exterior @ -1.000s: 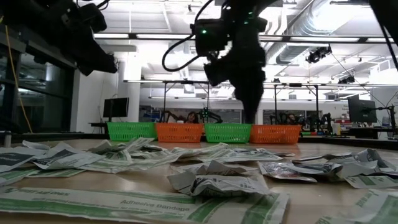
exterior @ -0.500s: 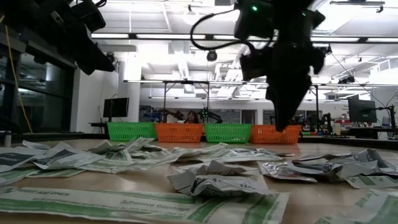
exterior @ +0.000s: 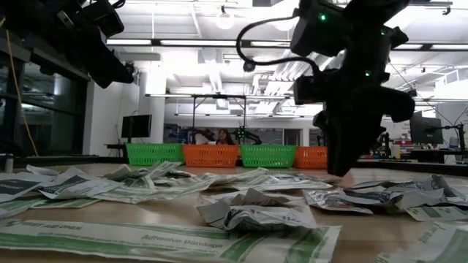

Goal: Pick & Place First Aid Supplies
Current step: Put the blue alcohol pad in the left green bin

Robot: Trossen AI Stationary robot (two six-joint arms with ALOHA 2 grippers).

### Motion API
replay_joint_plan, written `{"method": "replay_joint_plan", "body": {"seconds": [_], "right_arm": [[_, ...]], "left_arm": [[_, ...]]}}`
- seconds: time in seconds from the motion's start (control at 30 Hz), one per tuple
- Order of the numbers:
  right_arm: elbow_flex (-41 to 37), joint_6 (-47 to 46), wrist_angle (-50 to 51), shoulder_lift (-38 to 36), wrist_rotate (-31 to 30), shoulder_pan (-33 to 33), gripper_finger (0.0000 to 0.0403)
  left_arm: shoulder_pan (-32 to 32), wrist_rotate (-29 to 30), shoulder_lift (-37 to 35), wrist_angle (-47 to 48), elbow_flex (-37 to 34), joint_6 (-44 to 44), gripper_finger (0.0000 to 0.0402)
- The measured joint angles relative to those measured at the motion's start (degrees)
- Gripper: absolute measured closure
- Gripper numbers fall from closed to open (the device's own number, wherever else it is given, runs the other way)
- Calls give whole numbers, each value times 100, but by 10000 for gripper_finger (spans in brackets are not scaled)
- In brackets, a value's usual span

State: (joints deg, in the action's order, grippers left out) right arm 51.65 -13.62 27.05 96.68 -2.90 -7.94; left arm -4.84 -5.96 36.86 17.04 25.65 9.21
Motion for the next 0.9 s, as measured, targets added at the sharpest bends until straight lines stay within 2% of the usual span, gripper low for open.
{"method": "replay_joint_plan", "body": {"seconds": [0.47,0.9], "right_arm": [[57,1097,-228,4,2,-7,259],[-265,1114,-727,13,129,-4,259]], "left_arm": [[0,-8,0,2,0,26,294],[0,-13,0,4,0,97,294]]}}
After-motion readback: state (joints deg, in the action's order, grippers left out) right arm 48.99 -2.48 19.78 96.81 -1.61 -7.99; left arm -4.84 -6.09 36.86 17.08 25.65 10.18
